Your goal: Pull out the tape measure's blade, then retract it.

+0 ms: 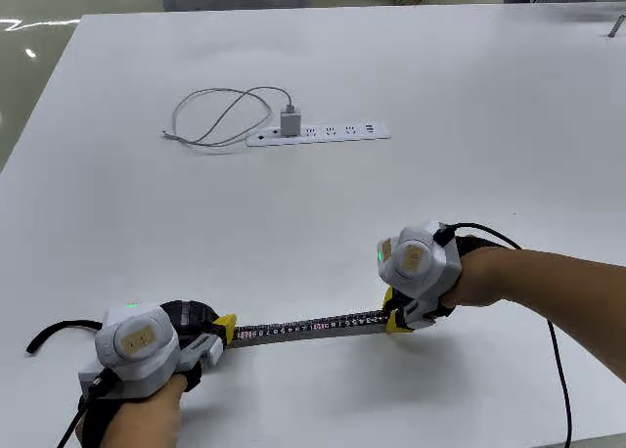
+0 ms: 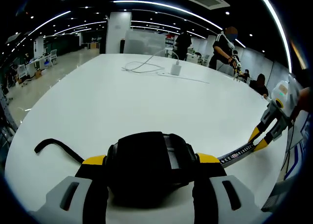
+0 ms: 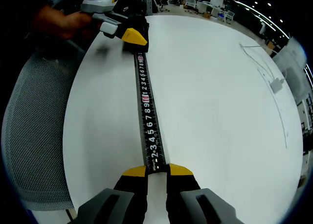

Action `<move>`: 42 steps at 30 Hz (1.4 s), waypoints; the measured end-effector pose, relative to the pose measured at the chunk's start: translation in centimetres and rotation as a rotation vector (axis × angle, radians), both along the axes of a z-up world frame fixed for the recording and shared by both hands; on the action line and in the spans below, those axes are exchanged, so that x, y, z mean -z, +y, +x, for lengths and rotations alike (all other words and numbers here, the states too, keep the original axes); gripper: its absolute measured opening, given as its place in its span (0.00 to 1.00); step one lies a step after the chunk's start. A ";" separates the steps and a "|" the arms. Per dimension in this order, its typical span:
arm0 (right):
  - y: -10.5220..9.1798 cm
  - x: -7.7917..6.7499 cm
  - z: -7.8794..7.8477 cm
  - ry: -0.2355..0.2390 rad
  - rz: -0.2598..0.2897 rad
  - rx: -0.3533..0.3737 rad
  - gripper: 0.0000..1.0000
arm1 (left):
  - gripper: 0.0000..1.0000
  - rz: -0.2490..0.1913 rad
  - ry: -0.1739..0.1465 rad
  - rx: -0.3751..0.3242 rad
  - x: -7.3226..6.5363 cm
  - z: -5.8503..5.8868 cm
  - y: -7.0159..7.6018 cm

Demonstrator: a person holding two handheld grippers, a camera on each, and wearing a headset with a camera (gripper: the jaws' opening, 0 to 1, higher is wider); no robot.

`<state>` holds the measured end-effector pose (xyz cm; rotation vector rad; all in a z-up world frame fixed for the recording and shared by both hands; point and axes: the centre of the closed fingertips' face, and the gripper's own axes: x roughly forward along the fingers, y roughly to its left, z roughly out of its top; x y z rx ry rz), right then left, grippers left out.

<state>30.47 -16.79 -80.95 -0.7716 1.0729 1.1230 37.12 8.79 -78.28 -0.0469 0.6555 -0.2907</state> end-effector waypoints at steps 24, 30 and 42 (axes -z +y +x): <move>0.7 -0.1 0.2 -0.001 0.011 0.011 0.10 | 0.67 0.006 0.013 0.009 0.1 0.0 -0.1; 0.9 -0.1 0.2 0.001 0.013 0.014 0.10 | 0.67 0.006 0.015 0.009 0.1 0.0 -0.1; 1.3 -0.1 0.3 0.007 0.006 0.009 0.10 | 0.67 0.006 0.019 0.009 0.1 0.0 -0.1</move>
